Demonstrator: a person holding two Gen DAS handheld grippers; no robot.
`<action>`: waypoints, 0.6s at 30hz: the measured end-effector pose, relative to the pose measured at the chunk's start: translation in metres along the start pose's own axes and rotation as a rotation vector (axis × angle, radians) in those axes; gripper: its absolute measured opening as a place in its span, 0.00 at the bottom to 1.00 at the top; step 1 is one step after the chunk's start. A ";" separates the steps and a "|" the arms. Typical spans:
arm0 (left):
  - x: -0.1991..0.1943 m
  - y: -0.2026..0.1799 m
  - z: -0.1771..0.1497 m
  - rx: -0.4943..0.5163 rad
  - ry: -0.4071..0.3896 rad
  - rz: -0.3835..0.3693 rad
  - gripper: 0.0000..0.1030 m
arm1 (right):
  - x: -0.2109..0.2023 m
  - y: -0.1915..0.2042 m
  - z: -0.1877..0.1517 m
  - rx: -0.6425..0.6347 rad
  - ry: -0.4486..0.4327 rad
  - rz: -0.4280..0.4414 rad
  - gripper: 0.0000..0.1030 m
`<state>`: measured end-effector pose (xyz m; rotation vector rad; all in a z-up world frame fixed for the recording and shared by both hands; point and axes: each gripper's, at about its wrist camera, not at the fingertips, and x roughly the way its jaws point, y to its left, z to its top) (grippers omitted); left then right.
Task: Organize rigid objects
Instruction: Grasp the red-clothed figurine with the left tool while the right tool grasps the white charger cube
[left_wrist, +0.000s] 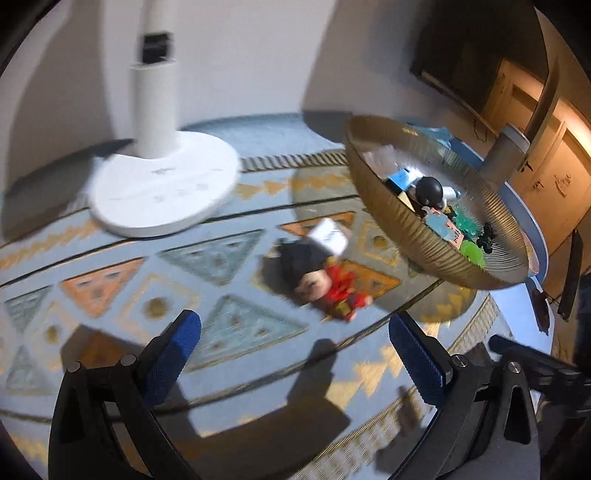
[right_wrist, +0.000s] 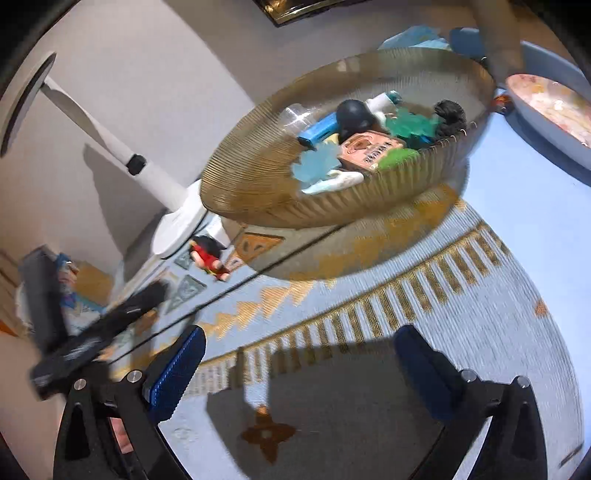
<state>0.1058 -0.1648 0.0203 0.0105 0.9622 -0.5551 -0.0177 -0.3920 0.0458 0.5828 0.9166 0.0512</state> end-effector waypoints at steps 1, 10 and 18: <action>0.006 -0.003 0.000 0.003 0.006 0.006 0.99 | -0.004 0.001 0.005 0.003 -0.006 0.012 1.00; 0.010 0.014 0.000 -0.045 0.009 0.092 0.94 | 0.024 0.040 0.028 -0.112 0.075 0.025 1.00; -0.028 0.099 -0.018 -0.293 -0.110 0.058 0.94 | 0.085 0.076 0.030 -0.138 0.098 -0.062 0.82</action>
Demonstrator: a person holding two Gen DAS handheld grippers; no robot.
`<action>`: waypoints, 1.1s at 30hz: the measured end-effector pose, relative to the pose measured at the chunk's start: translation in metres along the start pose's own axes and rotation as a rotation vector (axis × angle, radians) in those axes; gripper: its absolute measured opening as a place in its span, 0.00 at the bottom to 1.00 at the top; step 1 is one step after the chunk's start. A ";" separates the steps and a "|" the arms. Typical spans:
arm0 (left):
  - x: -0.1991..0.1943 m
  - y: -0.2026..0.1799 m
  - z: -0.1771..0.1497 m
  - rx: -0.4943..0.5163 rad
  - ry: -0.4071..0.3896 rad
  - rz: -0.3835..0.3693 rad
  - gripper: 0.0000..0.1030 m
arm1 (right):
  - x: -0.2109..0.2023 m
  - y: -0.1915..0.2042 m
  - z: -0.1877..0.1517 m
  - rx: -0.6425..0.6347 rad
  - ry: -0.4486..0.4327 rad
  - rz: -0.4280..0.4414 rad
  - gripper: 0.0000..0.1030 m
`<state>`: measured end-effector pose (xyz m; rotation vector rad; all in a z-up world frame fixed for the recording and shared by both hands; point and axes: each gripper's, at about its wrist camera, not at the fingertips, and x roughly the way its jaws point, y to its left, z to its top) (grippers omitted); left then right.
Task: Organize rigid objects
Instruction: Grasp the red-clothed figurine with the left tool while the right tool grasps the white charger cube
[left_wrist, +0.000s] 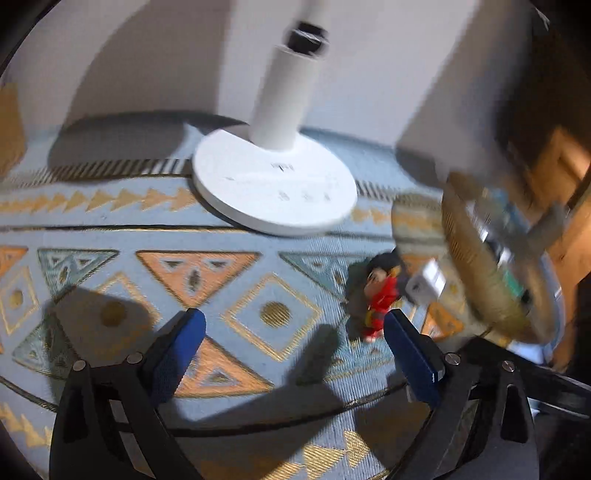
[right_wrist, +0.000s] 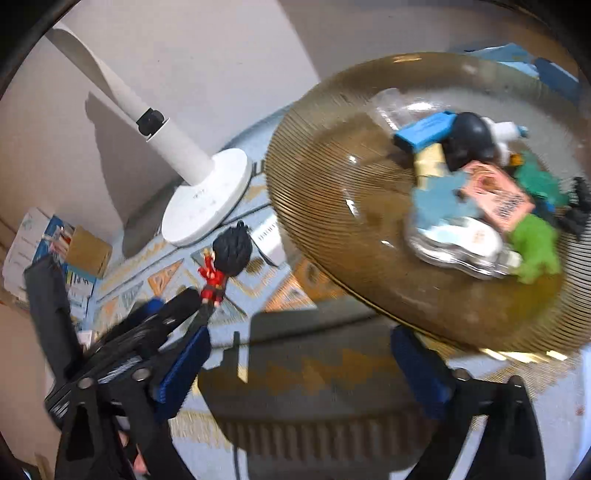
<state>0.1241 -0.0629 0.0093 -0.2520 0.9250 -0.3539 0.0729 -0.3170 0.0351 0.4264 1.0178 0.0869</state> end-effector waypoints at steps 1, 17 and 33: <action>-0.001 0.006 0.001 -0.020 -0.010 -0.025 0.94 | 0.004 0.006 0.002 -0.013 -0.025 -0.033 0.78; -0.011 0.025 0.001 -0.117 -0.046 -0.150 0.94 | 0.054 0.045 0.032 0.075 -0.144 -0.206 0.58; 0.012 -0.035 0.000 0.162 0.029 -0.057 0.94 | 0.002 0.013 -0.029 0.043 -0.079 -0.081 0.38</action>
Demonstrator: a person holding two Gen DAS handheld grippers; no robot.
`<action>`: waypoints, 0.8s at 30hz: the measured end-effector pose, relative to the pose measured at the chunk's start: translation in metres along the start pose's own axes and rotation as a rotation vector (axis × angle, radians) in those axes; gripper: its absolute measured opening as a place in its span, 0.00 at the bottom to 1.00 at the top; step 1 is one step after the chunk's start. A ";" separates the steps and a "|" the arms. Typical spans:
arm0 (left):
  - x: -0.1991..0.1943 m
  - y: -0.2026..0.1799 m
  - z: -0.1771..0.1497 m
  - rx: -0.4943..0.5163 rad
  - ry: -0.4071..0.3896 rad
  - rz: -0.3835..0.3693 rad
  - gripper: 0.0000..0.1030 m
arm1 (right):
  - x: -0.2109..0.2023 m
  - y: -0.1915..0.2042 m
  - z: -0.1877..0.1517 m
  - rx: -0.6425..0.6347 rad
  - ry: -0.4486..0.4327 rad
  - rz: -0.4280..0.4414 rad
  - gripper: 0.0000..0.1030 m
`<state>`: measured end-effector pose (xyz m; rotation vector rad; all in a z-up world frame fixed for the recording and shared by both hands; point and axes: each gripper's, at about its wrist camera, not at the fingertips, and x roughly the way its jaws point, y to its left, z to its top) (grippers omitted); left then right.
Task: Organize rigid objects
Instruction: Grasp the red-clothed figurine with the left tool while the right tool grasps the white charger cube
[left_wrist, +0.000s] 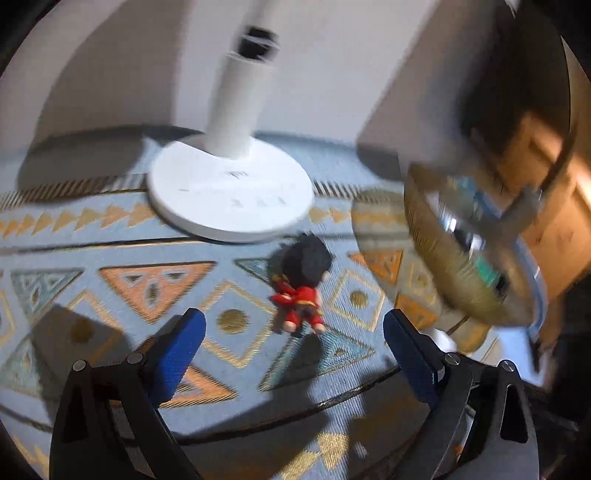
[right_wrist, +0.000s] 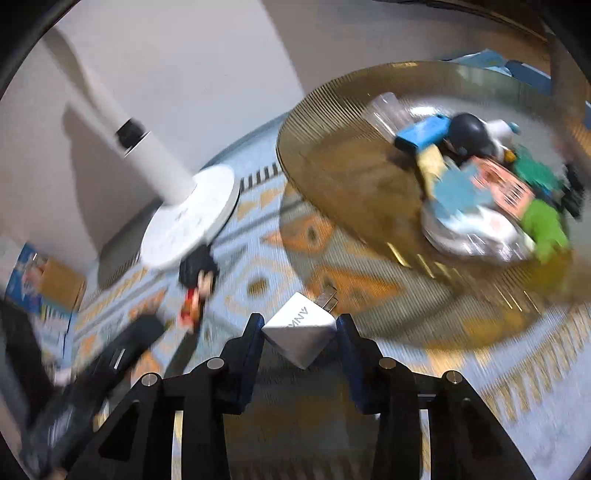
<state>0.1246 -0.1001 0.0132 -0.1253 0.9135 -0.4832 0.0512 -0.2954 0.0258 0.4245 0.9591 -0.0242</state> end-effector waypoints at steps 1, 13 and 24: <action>0.010 -0.007 0.002 0.042 0.031 0.019 0.93 | -0.008 -0.001 -0.006 -0.011 0.000 0.001 0.38; 0.026 -0.019 0.022 0.124 0.063 0.062 0.28 | -0.058 -0.024 -0.028 -0.217 -0.058 -0.041 0.38; -0.086 -0.014 -0.102 0.007 0.022 0.096 0.28 | -0.075 -0.005 -0.078 -0.393 0.027 0.116 0.38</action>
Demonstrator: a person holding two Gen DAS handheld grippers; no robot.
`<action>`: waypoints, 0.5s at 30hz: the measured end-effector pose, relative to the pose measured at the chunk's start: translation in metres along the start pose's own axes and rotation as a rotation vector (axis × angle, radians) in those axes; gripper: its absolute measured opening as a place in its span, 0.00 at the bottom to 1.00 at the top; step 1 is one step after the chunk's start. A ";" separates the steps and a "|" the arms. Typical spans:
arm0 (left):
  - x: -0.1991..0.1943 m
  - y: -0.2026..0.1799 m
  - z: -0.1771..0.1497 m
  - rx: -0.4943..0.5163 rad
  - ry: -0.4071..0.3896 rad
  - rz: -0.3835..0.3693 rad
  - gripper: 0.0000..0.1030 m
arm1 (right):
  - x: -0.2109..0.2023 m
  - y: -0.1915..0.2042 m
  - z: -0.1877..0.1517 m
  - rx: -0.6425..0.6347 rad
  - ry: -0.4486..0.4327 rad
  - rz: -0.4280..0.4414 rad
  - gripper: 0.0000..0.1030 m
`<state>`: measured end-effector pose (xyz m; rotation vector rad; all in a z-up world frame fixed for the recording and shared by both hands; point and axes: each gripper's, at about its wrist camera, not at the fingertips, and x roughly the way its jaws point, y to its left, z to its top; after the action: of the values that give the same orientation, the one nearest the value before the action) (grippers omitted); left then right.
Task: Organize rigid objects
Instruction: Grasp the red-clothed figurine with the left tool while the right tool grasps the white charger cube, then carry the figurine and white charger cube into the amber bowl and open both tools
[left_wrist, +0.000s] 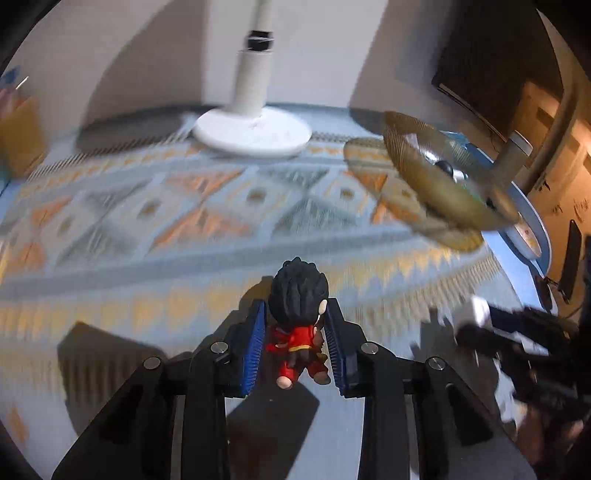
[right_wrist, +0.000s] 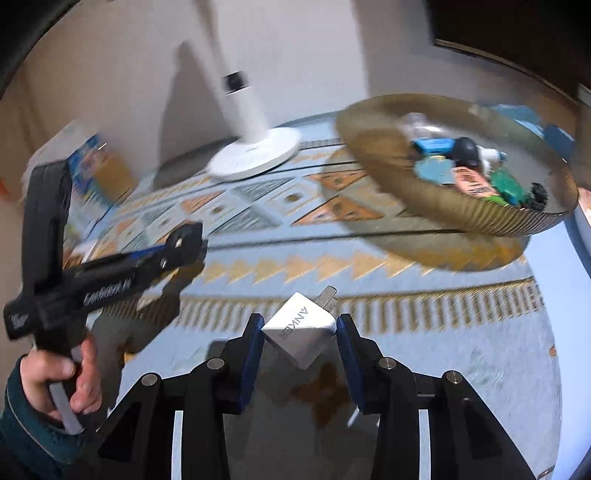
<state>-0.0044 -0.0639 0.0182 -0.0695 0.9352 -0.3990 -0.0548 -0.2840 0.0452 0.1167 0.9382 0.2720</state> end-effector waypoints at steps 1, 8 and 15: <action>-0.011 0.001 -0.016 -0.019 -0.005 0.006 0.28 | 0.002 0.005 -0.003 -0.016 0.004 0.004 0.38; -0.044 0.008 -0.067 -0.064 -0.019 0.086 0.29 | 0.017 0.036 -0.032 -0.254 0.043 -0.098 0.39; -0.045 0.001 -0.072 -0.045 -0.039 0.128 0.44 | 0.009 0.015 -0.038 -0.115 0.052 -0.022 0.79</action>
<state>-0.0854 -0.0381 0.0096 -0.0582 0.9053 -0.2575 -0.0835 -0.2677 0.0189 -0.0066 0.9725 0.3092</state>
